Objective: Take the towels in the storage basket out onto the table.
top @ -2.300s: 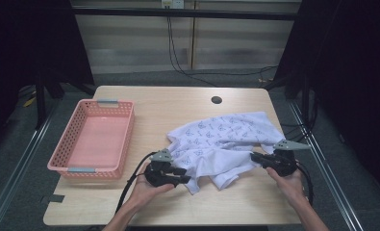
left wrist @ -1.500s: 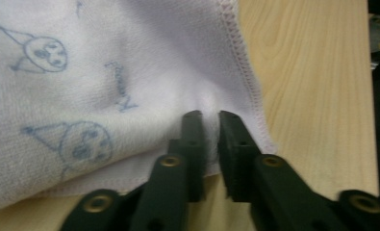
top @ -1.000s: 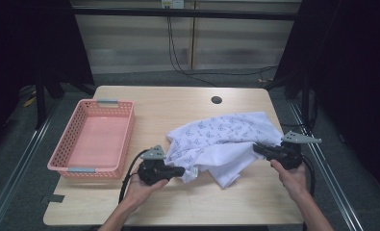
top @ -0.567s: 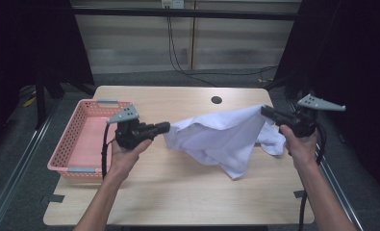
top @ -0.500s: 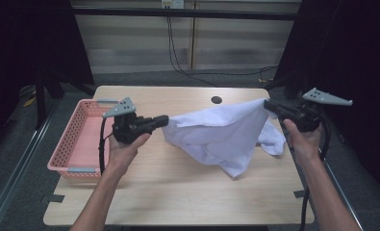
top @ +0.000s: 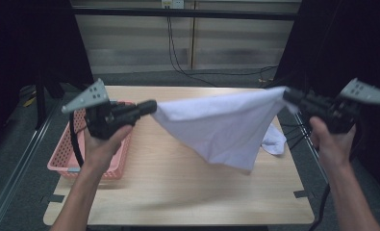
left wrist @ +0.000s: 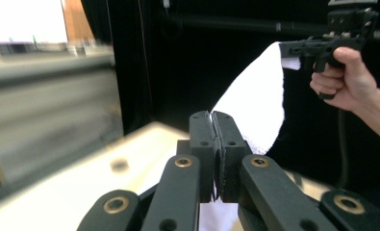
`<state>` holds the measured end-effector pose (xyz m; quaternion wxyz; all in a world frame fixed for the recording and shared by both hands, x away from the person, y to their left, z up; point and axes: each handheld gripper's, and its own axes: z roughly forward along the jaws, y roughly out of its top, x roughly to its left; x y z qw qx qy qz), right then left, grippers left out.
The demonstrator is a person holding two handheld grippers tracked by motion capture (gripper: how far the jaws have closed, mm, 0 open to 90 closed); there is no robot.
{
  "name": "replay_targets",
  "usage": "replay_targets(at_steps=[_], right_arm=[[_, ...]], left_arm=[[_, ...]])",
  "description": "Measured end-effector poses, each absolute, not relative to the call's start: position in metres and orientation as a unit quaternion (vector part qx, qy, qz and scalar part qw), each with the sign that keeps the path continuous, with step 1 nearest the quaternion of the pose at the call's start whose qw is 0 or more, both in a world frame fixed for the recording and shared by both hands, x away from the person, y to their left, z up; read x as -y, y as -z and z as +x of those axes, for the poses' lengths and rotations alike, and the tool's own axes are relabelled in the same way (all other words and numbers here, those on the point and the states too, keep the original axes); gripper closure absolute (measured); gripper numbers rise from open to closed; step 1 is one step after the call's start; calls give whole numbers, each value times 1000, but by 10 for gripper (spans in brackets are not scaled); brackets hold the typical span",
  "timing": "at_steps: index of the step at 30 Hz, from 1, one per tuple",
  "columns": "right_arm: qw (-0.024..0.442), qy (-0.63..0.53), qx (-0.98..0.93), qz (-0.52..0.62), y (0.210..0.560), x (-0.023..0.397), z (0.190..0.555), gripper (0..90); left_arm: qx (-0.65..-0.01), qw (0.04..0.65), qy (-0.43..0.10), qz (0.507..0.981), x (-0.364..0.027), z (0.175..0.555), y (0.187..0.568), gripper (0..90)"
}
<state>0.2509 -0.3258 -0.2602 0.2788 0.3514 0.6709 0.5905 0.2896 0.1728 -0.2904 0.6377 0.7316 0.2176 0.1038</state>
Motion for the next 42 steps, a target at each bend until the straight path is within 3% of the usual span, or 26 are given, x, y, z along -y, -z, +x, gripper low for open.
replay_targets(at_steps=[6,10,13,16,18,22,27,36,39,41,42], right_arm=[[176,-549,-726,376,364,320,198,870],[122,-515,-752,394,420,312,166,869],[90,-492,-768,401,444,306,150,860],[82,-466,-788,394,453,302,137,699],[83,-478,-780,396,452,304,136,625],[114,-476,-774,402,448,308,152,591],[140,-447,-784,407,454,305,200,539],[147,-408,-798,418,472,295,268,461],[159,-381,-810,417,480,290,277,418],[154,-377,-814,415,484,288,281,418],[155,-373,-815,416,486,288,283,418]], left_arm=[[-255,574,-7,778,-183,256,405,881],[-272,537,29,798,-195,235,445,877],[-266,507,45,818,-200,219,454,864],[-282,504,45,815,-207,215,460,834],[-281,511,44,811,-209,220,458,765],[-274,508,37,816,-195,243,457,731],[-281,466,21,838,-165,287,471,708],[-271,410,21,871,-119,336,495,669],[-264,398,9,879,-115,334,501,768],[-256,395,43,881,-120,333,502,883],[-259,398,43,879,-124,329,502,890]])
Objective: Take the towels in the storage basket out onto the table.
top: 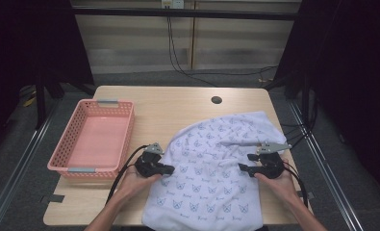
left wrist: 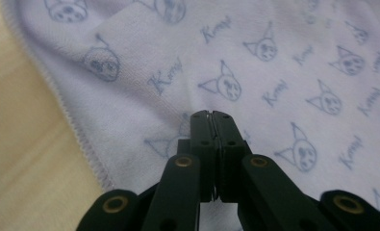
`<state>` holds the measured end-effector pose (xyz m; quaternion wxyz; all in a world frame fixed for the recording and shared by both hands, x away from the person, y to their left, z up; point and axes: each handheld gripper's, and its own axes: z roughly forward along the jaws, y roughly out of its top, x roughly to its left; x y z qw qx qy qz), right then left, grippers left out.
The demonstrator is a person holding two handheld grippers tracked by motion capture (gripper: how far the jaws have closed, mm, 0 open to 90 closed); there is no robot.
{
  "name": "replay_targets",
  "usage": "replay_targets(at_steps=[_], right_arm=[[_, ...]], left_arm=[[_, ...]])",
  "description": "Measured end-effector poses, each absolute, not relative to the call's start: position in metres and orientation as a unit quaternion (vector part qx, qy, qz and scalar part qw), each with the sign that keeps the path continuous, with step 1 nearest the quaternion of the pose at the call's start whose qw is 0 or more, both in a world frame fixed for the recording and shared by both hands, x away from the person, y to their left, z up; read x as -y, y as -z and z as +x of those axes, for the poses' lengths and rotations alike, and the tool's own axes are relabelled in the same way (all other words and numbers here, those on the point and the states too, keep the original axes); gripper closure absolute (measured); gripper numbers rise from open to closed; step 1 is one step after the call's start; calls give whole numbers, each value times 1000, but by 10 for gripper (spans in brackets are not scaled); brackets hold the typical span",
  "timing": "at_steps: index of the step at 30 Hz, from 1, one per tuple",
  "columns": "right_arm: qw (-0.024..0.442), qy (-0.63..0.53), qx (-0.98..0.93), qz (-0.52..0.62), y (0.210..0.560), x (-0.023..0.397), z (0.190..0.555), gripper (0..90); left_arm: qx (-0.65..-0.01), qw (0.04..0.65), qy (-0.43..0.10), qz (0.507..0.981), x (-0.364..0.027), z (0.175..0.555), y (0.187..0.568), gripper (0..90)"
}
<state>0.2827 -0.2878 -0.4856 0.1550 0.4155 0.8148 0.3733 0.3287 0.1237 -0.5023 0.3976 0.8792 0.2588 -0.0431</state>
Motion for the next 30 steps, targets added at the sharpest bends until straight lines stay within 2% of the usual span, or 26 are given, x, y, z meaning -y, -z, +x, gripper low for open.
replay_targets(at_steps=[4,9,11,14,16,20,21,23,25,27,30], right_arm=[[137,-367,-823,411,490,286,285,437],[122,-355,-840,392,494,278,269,686],[111,-352,-847,383,494,276,258,693],[91,-343,-858,372,491,277,237,701],[83,-338,-861,372,489,279,223,711],[59,-349,-858,371,487,286,202,686],[60,-356,-854,374,486,289,201,667],[69,-382,-838,384,481,296,202,626],[84,-404,-818,401,476,304,209,627],[104,-406,-805,420,475,310,217,623],[118,-390,-798,444,480,317,228,581]], left_arm=[[-252,383,29,888,-133,309,498,895],[-242,382,51,890,-143,283,498,895],[-218,377,29,900,-142,267,496,894],[-193,374,54,906,-139,247,494,892],[-191,392,75,897,-139,242,492,876],[-228,439,60,867,-142,259,481,762],[-233,446,52,863,-140,266,479,760],[-251,449,32,857,-134,285,478,733],[-263,445,22,856,-126,301,481,701],[-279,444,22,851,-117,319,485,679],[-295,434,-9,851,-105,340,490,635]])
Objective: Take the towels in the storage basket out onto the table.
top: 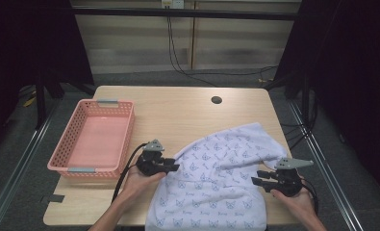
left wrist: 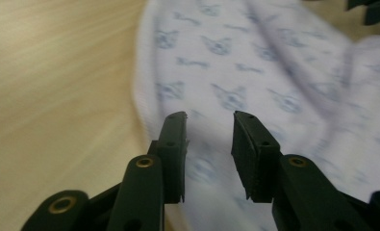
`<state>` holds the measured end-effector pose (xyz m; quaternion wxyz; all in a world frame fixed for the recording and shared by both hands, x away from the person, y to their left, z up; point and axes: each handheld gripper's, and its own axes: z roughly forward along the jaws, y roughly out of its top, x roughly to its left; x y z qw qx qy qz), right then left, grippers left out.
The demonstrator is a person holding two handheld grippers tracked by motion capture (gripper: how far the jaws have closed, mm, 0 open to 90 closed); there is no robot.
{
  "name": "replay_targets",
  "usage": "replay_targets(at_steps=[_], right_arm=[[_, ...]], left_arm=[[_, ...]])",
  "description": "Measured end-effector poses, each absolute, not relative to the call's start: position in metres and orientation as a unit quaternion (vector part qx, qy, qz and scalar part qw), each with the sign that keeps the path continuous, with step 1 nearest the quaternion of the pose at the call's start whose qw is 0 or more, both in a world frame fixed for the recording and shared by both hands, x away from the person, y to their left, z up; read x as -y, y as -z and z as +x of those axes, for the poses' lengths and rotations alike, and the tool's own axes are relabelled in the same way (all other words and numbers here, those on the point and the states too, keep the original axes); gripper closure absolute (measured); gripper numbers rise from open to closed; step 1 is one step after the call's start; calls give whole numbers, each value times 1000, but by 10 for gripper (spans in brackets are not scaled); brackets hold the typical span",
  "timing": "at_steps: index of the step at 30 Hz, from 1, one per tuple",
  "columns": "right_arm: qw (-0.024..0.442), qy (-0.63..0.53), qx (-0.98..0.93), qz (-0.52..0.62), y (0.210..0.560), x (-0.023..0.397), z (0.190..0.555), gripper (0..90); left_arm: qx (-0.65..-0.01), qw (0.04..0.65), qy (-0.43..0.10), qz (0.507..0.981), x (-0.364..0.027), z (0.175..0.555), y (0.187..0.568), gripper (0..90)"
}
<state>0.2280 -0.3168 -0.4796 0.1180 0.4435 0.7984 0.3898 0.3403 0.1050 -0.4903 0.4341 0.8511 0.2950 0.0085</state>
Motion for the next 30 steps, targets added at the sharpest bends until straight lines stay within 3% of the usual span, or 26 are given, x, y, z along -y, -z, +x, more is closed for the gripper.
replay_targets(at_steps=[3,6,10,16,24,26,28,30], right_arm=[[133,-375,-796,455,484,321,239,542],[133,-371,-795,462,489,322,252,520],[134,-355,-806,454,494,315,267,491],[137,-351,-812,447,499,313,281,473],[131,-355,-820,430,500,303,280,474],[141,-349,-828,417,502,298,276,485],[139,-351,-831,409,501,293,271,641],[138,-346,-834,407,499,289,267,754]], left_arm=[[-316,429,-28,846,-96,354,493,541],[-318,428,-35,845,-87,359,497,548],[-304,403,-32,863,-81,357,503,822],[-320,384,-29,865,-103,347,498,852],[-333,375,18,865,-153,286,493,853],[-327,385,31,863,-162,272,493,848],[-323,402,36,856,-166,268,490,812],[-321,423,27,847,-164,274,486,689]])
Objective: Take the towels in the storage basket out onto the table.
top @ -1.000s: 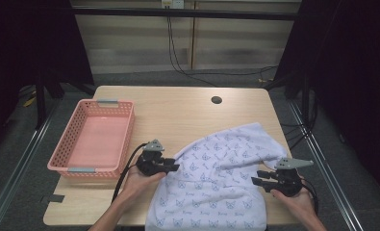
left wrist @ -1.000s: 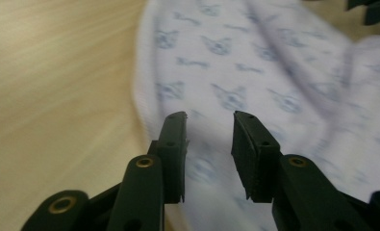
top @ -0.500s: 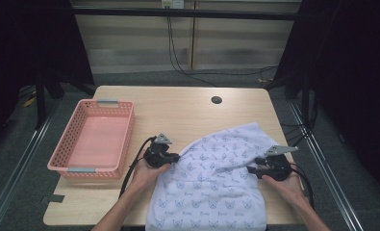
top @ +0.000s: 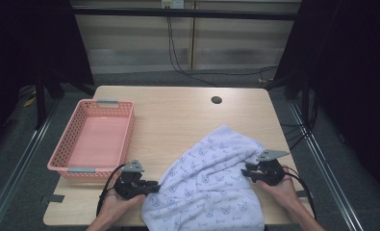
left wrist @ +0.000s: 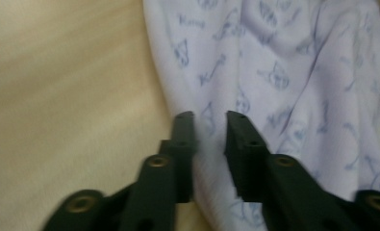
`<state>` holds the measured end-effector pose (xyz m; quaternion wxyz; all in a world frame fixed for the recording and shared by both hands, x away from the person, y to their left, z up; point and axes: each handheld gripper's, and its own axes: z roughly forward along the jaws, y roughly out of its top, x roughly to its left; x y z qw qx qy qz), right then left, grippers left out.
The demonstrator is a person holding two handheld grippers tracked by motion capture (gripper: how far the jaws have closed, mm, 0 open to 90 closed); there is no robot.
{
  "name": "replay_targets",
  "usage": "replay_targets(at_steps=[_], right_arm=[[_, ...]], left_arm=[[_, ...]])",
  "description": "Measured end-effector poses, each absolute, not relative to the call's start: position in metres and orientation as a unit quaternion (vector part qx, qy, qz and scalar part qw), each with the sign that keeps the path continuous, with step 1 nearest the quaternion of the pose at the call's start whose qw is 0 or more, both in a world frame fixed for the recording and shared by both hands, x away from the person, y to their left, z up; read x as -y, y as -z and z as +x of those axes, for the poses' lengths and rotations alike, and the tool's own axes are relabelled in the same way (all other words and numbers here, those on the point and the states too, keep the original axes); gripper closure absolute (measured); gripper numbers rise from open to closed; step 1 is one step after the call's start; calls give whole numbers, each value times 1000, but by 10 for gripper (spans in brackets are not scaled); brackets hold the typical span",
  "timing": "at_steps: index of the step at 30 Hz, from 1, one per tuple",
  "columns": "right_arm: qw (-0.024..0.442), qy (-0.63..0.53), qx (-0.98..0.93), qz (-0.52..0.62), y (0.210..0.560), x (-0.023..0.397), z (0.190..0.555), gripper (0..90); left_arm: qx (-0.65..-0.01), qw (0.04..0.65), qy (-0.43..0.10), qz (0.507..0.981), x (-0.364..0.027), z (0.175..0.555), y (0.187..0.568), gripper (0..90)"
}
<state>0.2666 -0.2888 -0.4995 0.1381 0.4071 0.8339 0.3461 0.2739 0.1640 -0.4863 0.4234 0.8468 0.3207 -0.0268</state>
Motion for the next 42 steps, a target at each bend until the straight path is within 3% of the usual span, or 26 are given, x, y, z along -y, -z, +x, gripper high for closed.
replay_targets(at_steps=[3,7,10,12,13,16,17,21,26,30,37,40,42], right_arm=[[129,-342,-837,406,496,287,260,865],[121,-371,-822,415,486,296,248,877],[120,-378,-818,417,483,303,238,876],[121,-377,-818,417,483,305,234,876],[121,-377,-818,418,483,306,233,875],[121,-381,-815,419,482,307,236,874],[119,-380,-816,419,482,307,238,875],[126,-384,-812,422,479,311,245,877],[142,-402,-790,441,463,325,246,881],[137,-416,-785,438,455,333,227,882],[114,-372,-807,444,473,327,196,872],[109,-368,-807,448,475,329,186,808],[114,-378,-802,449,475,330,186,721]], left_arm=[[-322,438,8,839,-150,293,483,596],[-334,463,22,821,-119,326,484,581],[-310,427,-23,849,-90,341,489,572],[-314,409,-10,857,-78,347,497,573],[-315,401,-21,860,-74,347,499,588],[-311,395,-13,864,-72,350,501,814],[-311,392,-19,865,-74,350,499,853],[-340,424,-29,839,-94,351,485,867],[-363,440,-52,820,-126,338,471,867],[-336,438,-32,833,-140,302,470,864],[-315,428,27,847,-146,260,476,837],[-306,436,44,845,-150,250,477,787],[-309,437,28,844,-149,252,475,693]])
